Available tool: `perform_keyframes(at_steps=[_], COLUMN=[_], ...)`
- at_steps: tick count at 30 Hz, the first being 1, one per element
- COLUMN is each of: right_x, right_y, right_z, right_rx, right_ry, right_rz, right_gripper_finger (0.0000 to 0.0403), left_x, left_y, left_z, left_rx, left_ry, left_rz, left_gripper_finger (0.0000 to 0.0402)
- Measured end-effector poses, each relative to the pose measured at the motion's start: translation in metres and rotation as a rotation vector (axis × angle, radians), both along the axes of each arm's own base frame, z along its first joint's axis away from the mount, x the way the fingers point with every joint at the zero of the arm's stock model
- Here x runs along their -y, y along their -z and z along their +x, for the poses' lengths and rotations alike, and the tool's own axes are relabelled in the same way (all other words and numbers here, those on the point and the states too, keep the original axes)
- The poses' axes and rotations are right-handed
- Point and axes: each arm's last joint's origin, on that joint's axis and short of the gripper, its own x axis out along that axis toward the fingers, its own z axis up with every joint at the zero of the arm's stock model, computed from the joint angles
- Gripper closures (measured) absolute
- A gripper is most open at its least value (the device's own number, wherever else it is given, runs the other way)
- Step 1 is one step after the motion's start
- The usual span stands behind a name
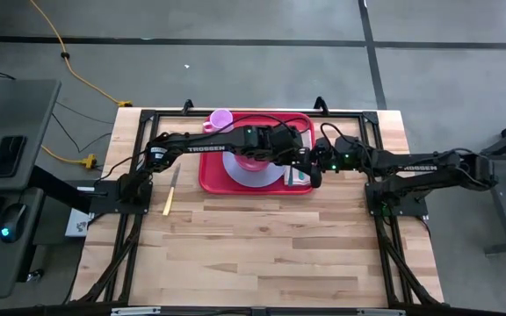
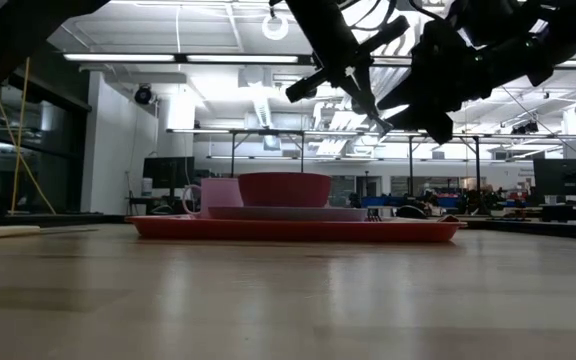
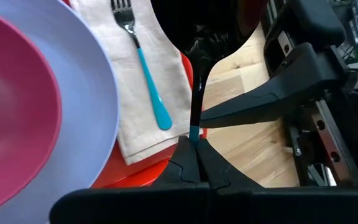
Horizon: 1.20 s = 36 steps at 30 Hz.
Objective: Set up tray
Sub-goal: Put the blue spoon to the left of the blue fork on the brown napkin on the orange serving tray
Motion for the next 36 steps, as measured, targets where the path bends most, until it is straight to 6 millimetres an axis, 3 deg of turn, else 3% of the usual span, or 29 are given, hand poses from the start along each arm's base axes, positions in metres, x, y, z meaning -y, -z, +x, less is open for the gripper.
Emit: perform_keyframes(at_steps=[24, 31, 36], right_x=[0.011, 0.013, 0.018], right_y=[0.009, 0.012, 0.004], right_z=[-0.007, -0.011, -0.011], right_rx=[-0.079, -0.111, -0.025], right_ry=[0.033, 0.029, 0.014], right_rz=[0.097, 0.107, 0.128], right_gripper_finger=[0.0216, 0.0217, 0.0217], left_x=[0.001, -0.006, -0.010], left_y=[-0.006, 0.001, 0.002], left_z=[0.007, -0.002, -0.003], left_rx=[0.088, -0.031, -0.046], left_ry=[0.070, 0.049, 0.021], left_rz=[0.003, 0.014, 0.032], left_gripper_finger=[0.0396, 0.0396, 0.0396])
